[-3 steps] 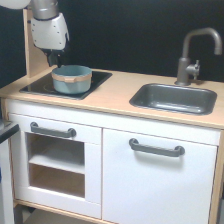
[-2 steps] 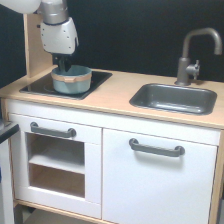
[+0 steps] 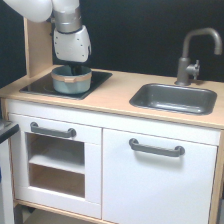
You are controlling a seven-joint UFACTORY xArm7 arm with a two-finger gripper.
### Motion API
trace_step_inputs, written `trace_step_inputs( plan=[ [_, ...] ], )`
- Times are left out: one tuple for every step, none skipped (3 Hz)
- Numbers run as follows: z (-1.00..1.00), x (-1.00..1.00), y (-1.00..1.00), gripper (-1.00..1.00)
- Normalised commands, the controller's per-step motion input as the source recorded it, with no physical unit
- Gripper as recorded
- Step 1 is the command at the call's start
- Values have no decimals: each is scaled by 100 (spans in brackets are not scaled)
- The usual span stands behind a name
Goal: Place the pot in the sink
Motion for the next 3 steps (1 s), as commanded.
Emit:
trace_step_inputs(
  plan=[
    [-100, 100, 58, -100],
    [-100, 8, -86, -100],
    [-100, -95, -95, 99]
  ],
)
